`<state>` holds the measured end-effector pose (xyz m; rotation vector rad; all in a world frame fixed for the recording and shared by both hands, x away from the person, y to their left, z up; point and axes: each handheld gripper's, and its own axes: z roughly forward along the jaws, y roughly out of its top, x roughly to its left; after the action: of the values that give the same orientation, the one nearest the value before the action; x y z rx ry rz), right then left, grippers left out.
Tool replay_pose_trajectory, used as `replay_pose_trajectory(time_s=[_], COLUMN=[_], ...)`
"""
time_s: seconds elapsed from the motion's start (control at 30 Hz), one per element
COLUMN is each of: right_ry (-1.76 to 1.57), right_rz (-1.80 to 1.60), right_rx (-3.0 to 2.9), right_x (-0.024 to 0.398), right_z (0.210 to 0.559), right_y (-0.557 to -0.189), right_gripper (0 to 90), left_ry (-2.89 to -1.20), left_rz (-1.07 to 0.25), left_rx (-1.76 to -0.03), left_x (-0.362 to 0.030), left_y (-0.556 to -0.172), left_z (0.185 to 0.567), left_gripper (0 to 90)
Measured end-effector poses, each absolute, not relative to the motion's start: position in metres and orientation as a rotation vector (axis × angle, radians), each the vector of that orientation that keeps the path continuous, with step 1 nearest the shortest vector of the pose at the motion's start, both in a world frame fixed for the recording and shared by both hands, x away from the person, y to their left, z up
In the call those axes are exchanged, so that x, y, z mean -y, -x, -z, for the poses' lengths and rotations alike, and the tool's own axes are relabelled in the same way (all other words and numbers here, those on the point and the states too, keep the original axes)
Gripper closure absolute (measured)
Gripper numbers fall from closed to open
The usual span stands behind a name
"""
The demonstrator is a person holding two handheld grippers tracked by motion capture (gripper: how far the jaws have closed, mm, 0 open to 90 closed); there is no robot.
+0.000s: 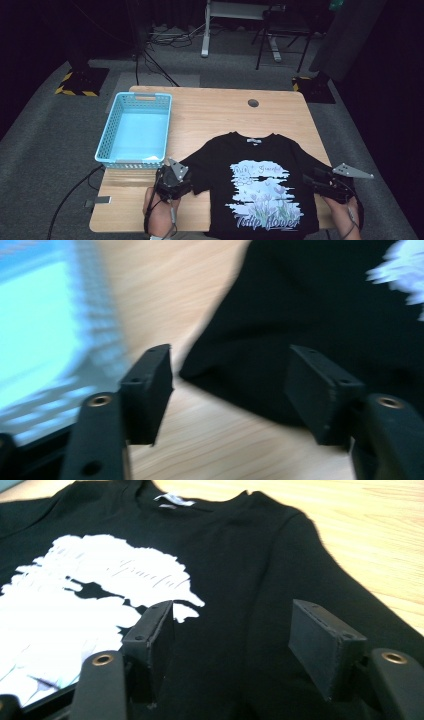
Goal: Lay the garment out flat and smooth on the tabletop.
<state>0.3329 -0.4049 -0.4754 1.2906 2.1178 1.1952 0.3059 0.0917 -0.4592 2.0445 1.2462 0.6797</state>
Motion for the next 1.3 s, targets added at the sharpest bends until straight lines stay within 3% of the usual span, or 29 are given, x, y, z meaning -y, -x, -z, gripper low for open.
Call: replay_pose_trajectory(time_s=[0.13,0.33,0.43,0.57,0.7,0.83,0.97,1.07,1.3], right_ry=[-1.246,-1.194,-1.162,-1.078,-1.091,-1.082,-1.145,-1.167,-1.069], right_rz=[-1.154,-1.106,-1.12,-1.024,-1.008,-1.001,-0.982,-1.039,-1.043], right_rx=[-2.186,-2.288,-2.352,-2.398,-2.397,-2.402,-2.372,-2.339,-2.391], right_x=[0.4,0.393,0.382,0.369,0.365,0.358,0.353,0.35,0.358], right_z=[0.478,0.487,0.494,0.503,0.501,0.501,0.499,0.491,0.488], right_y=[-0.327,-0.306,-0.29,-0.282,-0.298,-0.333,-0.382,-0.376,-0.293], right_gripper=[30.9,28.6,28.7,28.4,30.2,29.8,22.2,19.4,19.7], left_ry=[-2.089,-2.242,-2.293,-2.293,-2.256,-2.216,-2.155,-2.134,-2.242], left_rz=[-0.543,-0.455,-0.501,-0.463,-0.424,-0.405,-0.394,-0.392,-0.353], left_rx=[-1.135,-0.974,-0.905,-0.92,-0.954,-1.018,-1.147,-1.065,-0.914], left_x=[-0.057,-0.004,0.008,0.004,-0.004,-0.011,-0.018,-0.023,-0.008], left_y=[-0.306,-0.295,-0.286,-0.29,-0.307,-0.348,-0.378,-0.349,-0.276], left_z=[0.468,0.492,0.497,0.497,0.499,0.5,0.494,0.477,0.484], left_gripper=[27.1,27.1,27.1,29.3,29.5,29.3,24.3,23.9,24.8])
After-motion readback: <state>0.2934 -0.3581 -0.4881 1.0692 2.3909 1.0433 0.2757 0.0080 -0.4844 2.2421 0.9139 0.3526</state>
